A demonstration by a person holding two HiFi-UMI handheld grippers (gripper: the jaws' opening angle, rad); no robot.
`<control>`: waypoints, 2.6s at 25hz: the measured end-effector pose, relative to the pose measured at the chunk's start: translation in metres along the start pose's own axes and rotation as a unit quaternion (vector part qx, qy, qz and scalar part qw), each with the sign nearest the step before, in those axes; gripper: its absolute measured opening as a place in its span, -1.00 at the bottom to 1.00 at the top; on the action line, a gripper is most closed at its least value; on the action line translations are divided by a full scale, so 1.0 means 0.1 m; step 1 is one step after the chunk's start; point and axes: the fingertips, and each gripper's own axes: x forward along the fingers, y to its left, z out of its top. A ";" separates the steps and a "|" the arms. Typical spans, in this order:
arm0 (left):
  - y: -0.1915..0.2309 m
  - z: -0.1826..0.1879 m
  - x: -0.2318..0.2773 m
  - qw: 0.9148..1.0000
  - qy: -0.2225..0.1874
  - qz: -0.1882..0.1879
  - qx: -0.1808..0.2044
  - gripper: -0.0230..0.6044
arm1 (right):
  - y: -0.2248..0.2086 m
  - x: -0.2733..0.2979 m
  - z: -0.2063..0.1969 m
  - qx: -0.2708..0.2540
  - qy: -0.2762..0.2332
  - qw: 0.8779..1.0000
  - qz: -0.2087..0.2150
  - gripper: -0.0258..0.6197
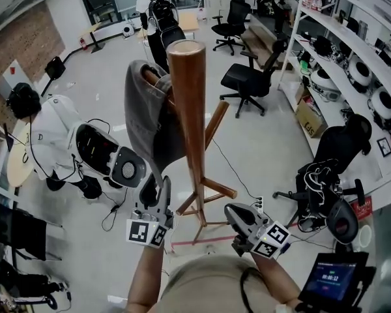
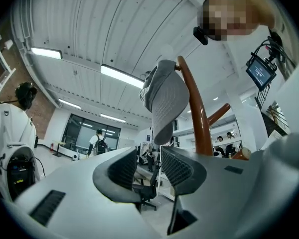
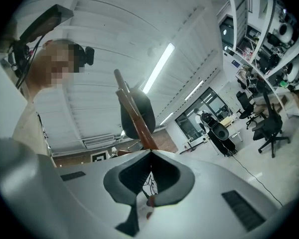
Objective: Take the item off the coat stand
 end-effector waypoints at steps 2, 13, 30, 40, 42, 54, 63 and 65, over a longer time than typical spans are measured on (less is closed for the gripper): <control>-0.02 0.02 0.03 1.000 -0.003 0.000 0.004 -0.46 | -0.02 0.00 -0.01 -0.009 0.003 1.000 -0.003 -0.87; -0.07 0.26 0.06 0.998 -0.050 0.026 0.038 -0.43 | -0.07 -0.03 -0.03 -0.022 0.005 1.000 -0.008 -0.87; 0.07 0.59 -0.04 0.990 -0.097 0.083 0.056 -0.79 | -0.17 -0.17 -0.04 -0.020 0.008 1.000 -0.015 -0.87; 0.13 0.65 -0.09 0.990 -0.101 0.086 0.053 -0.81 | -0.22 -0.20 -0.07 -0.016 0.009 1.000 -0.017 -0.87; 0.14 0.66 -0.10 0.990 -0.103 0.086 0.051 -0.82 | -0.23 -0.21 -0.08 -0.016 0.009 1.000 -0.017 -0.87; 0.25 0.77 -0.10 0.988 -0.109 0.091 0.065 -0.82 | -0.27 -0.20 -0.05 -0.016 0.005 1.000 -0.019 -0.87; 0.37 0.86 -0.12 0.985 -0.112 0.100 0.088 -0.82 | -0.28 -0.14 -0.05 -0.019 0.002 1.000 -0.016 -0.87; 0.42 0.90 -0.15 0.984 -0.113 0.105 0.091 -0.82 | -0.26 -0.13 -0.07 -0.017 0.003 1.000 -0.016 -0.87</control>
